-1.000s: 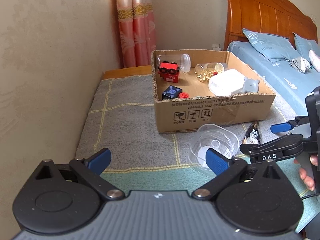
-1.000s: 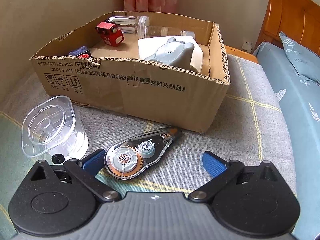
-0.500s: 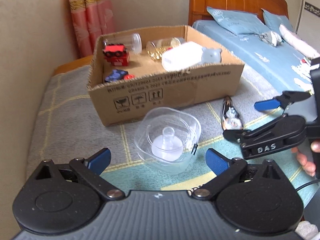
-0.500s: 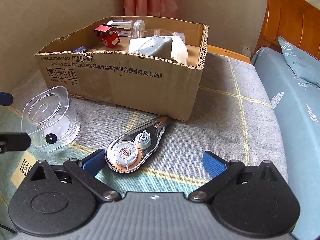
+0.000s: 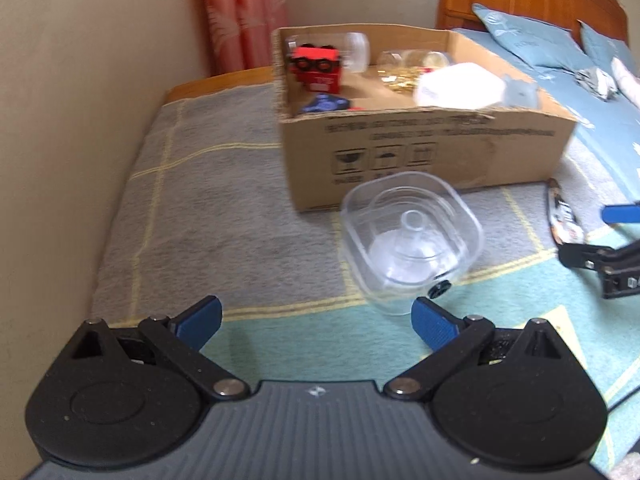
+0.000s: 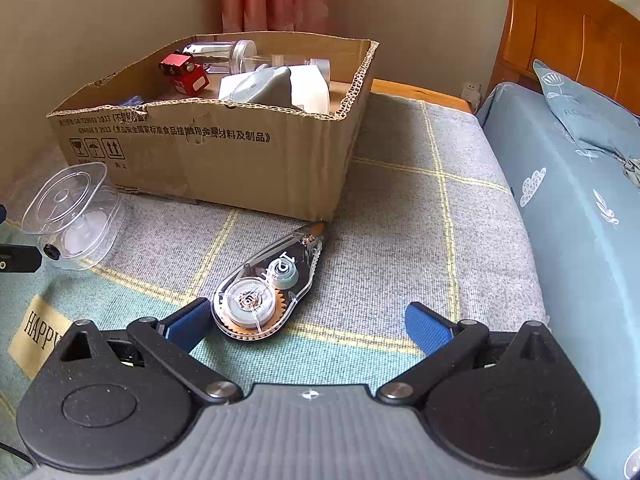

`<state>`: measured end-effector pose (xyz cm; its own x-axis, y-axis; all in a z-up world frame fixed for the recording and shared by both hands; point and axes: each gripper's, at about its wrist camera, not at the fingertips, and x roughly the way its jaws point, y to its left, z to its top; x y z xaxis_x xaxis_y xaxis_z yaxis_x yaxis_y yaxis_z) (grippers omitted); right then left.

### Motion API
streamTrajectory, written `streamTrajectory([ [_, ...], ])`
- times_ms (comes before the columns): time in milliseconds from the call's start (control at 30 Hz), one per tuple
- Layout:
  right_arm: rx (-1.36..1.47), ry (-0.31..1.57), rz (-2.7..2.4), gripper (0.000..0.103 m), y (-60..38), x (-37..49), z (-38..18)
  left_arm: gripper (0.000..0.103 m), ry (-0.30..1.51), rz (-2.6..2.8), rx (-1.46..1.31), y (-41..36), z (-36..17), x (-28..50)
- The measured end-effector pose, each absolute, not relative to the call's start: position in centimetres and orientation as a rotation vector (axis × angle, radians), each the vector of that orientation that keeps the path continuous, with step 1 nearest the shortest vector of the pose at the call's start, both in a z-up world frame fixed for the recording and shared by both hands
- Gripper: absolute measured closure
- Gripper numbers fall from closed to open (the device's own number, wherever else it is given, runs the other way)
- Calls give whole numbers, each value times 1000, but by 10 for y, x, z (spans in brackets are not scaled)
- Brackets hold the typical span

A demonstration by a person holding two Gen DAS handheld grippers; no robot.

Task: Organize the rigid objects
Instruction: 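Move left tool to the clear plastic container while right tool approaches the correction tape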

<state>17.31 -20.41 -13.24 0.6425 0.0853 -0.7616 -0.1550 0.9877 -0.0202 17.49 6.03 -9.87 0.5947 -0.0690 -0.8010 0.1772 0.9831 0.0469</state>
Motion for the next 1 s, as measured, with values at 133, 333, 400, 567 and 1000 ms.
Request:
streamTrajectory([
  [133, -86, 872, 136, 0, -202, 173, -132, 2, 917, -28, 107, 72, -99, 184],
  [333, -124, 886, 229, 0, -179, 167, -130, 2, 905, -60, 113, 67, -96, 181],
  [400, -151, 883, 282, 0, -164, 163, -130, 2, 907, -73, 101, 66, -96, 179],
  [567, -191, 865, 420, 0, -137, 155, -130, 2, 905, -103, 107, 61, -94, 173],
  [1000, -184, 876, 345, 0, -188, 161, -129, 2, 938, -295, 83, 25, -107, 178],
])
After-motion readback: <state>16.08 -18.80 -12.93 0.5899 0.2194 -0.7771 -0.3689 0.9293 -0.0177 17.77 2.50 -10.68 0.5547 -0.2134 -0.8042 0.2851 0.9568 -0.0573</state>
